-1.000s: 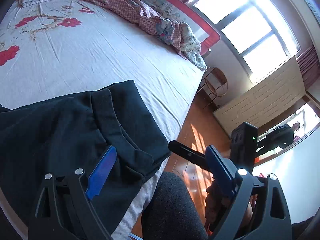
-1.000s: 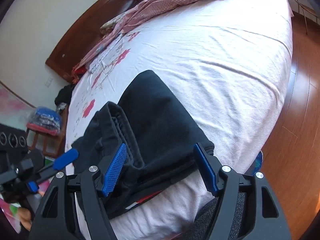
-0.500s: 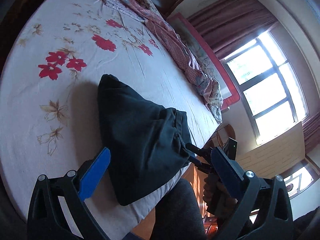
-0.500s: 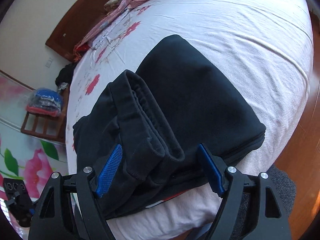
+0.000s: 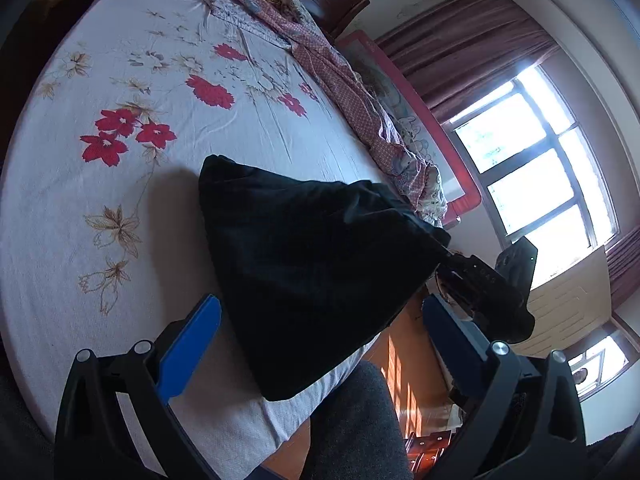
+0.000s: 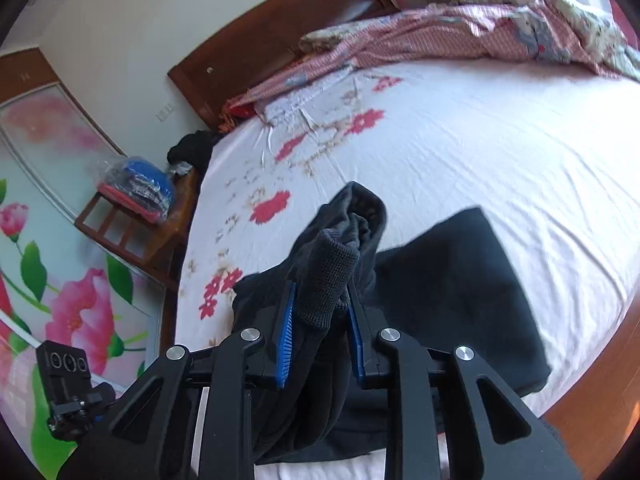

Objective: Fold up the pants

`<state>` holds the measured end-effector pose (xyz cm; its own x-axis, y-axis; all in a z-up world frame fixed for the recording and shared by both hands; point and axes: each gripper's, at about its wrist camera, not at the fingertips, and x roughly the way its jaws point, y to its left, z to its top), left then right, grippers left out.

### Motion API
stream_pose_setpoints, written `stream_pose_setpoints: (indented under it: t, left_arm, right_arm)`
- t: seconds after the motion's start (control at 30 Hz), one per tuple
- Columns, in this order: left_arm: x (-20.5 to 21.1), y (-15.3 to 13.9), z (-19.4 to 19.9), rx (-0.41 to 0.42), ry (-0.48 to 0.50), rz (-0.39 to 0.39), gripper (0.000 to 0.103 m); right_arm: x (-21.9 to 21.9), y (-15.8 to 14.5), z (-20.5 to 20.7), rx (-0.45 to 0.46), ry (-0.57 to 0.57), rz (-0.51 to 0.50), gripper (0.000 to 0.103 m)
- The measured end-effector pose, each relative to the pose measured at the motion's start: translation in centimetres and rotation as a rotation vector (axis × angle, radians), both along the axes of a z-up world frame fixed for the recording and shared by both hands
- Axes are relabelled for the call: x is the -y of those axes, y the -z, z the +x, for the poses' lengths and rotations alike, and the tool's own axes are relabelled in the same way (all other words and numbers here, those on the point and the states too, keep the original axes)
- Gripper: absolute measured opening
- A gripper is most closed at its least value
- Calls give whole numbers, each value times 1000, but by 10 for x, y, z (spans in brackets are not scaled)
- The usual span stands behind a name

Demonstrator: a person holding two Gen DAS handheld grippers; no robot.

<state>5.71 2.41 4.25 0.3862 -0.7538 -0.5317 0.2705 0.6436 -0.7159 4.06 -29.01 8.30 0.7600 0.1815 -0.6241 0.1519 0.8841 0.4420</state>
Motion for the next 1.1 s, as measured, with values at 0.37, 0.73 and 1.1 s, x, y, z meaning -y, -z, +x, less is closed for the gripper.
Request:
stream_pose_setpoints:
  t: [0.37, 0.73, 1.1]
  left_arm:
    - [49, 27, 3, -40, 137, 110, 101]
    - [167, 23, 20, 186, 355, 129, 101]
    - [181, 80, -33, 201, 541, 278, 101]
  right_arm:
    - [115, 143, -69, -82, 290, 287, 40]
    - [111, 54, -47, 135, 260, 225, 62]
    - [143, 137, 46, -45, 245, 335, 27]
